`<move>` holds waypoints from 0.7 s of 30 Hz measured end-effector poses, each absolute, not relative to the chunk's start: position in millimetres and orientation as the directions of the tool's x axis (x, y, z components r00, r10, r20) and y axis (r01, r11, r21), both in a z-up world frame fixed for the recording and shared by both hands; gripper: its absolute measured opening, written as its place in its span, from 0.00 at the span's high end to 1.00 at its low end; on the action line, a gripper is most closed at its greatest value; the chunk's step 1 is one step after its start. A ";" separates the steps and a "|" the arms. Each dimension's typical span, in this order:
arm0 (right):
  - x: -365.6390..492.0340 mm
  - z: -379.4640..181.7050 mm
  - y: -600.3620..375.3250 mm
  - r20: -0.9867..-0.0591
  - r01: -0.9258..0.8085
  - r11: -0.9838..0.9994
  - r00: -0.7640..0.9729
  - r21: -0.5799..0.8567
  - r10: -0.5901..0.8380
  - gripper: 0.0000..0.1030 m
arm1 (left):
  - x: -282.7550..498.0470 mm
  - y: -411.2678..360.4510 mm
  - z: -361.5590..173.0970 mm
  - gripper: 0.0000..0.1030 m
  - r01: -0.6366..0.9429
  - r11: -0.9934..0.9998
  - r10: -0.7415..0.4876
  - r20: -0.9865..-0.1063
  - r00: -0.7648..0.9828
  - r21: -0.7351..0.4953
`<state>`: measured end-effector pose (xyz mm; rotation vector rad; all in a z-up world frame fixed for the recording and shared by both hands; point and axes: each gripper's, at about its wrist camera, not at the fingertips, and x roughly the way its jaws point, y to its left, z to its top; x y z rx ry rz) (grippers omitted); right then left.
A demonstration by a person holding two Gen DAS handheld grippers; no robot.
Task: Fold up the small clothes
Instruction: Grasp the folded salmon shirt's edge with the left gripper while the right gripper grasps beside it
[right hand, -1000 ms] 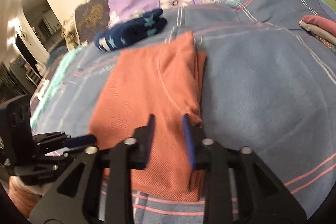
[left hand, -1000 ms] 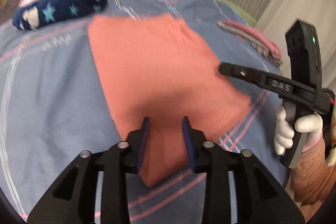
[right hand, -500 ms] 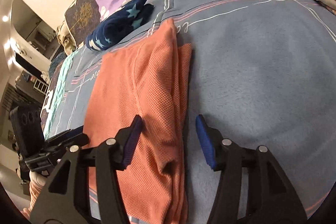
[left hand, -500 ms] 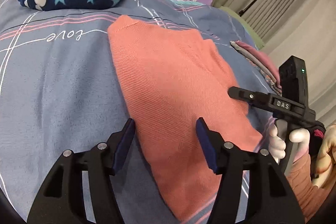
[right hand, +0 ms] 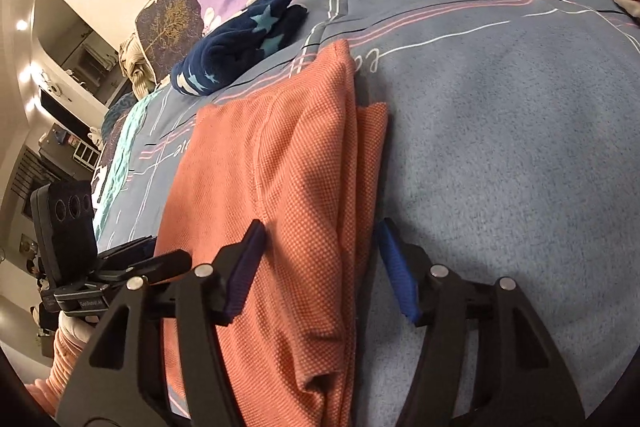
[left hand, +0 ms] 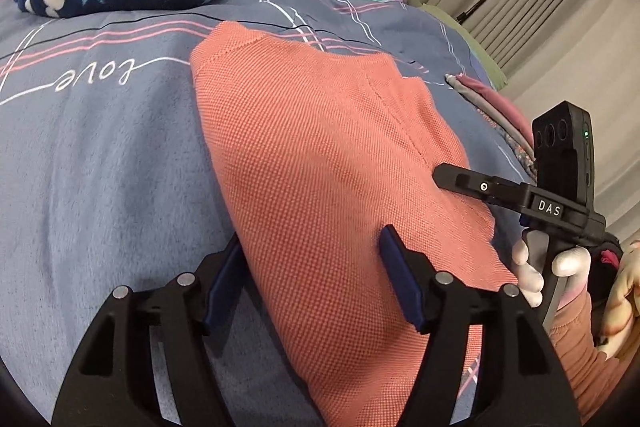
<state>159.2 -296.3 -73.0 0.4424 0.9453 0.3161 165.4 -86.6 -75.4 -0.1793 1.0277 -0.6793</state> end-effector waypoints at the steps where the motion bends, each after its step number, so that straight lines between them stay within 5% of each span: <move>1: 158.6 -73.6 -296.2 -0.701 -0.075 0.866 0.556 0.494 0.448 0.42 | 166.0 -87.2 -75.5 0.33 0.440 0.783 -0.597 -0.728 0.336 -0.439; 21: 163.1 -80.0 -289.5 -0.678 -0.134 0.877 0.584 0.461 0.446 0.42 | 168.8 -101.8 -79.7 0.25 0.501 0.776 -0.591 -0.721 0.363 -0.383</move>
